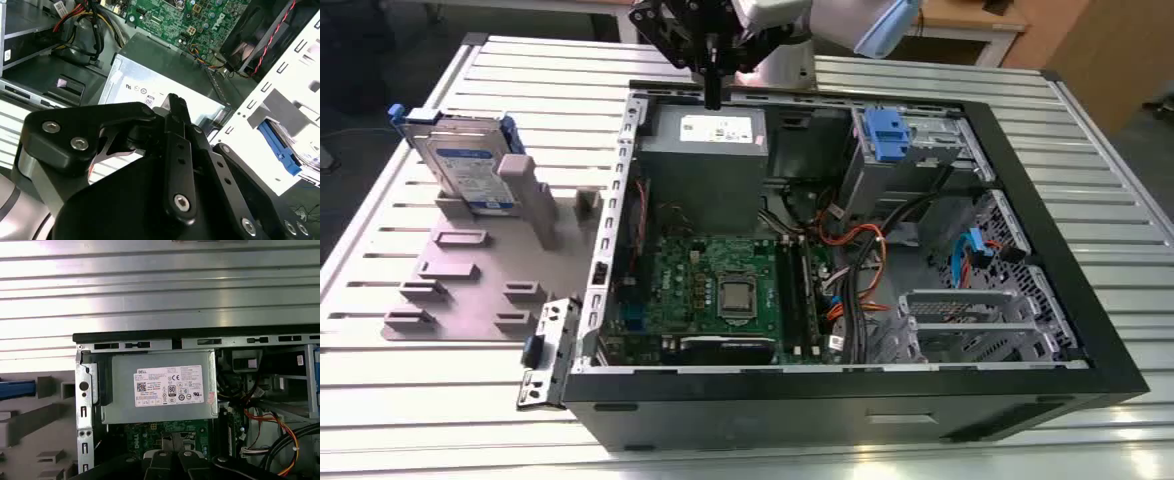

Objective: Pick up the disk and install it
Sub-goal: 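Reach for the disk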

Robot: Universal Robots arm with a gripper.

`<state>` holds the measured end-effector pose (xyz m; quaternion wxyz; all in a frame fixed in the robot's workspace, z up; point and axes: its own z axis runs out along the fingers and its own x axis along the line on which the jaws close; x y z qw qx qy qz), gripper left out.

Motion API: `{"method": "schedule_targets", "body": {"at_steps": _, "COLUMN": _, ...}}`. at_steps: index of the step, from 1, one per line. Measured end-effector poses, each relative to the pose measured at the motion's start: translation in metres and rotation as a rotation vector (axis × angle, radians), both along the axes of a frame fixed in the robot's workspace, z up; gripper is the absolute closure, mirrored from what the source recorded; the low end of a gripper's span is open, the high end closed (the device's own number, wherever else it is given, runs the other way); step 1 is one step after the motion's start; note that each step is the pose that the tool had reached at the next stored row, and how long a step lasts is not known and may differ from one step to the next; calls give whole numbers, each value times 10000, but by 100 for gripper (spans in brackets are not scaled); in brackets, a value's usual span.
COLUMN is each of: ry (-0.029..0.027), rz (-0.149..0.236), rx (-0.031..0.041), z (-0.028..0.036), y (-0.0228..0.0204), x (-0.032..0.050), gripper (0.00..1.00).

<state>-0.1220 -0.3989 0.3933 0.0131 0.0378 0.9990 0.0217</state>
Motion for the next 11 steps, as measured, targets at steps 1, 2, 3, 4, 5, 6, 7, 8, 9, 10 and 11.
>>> {"method": "schedule_targets", "body": {"at_steps": 1, "ry": 0, "rz": 0, "rx": 0, "z": 0, "y": 0, "x": 0, "gripper": 89}}
{"method": "schedule_targets", "body": {"at_steps": 2, "ry": 0, "rz": -1, "rx": 0, "z": 0, "y": 0, "x": 0, "gripper": 89}}
{"method": "schedule_targets", "body": {"at_steps": 3, "ry": 0, "rz": -1, "rx": 0, "z": 0, "y": 0, "x": 0, "gripper": 89}}
{"method": "schedule_targets", "body": {"at_steps": 4, "ry": 0, "rz": 0, "rx": 0, "z": 0, "y": 0, "x": 0, "gripper": 89}}
{"method": "schedule_targets", "body": {"at_steps": 5, "ry": 0, "rz": 0, "rx": 0, "z": 0, "y": 0, "x": -1, "gripper": 89}}
{"method": "schedule_targets", "body": {"at_steps": 6, "ry": 0, "rz": -1, "rx": 0, "z": 0, "y": 1, "x": -3, "gripper": 89}}
{"method": "schedule_targets", "body": {"at_steps": 7, "ry": 1, "rz": -1, "rx": -1, "z": 0, "y": 1, "x": -4, "gripper": 89}}
{"method": "schedule_targets", "body": {"at_steps": 8, "ry": 0, "rz": -1, "rx": 0, "z": 0, "y": 0, "x": -7, "gripper": 89}}
{"method": "schedule_targets", "body": {"at_steps": 9, "ry": 0, "rz": -1, "rx": 0, "z": 0, "y": 0, "x": -11, "gripper": 89}}
{"method": "schedule_targets", "body": {"at_steps": 10, "ry": 0, "rz": -1, "rx": 1, "z": 0, "y": 0, "x": -12, "gripper": 89}}
{"method": "schedule_targets", "body": {"at_steps": 11, "ry": 0, "rz": -2, "rx": 0, "z": 0, "y": 0, "x": -14, "gripper": 89}}
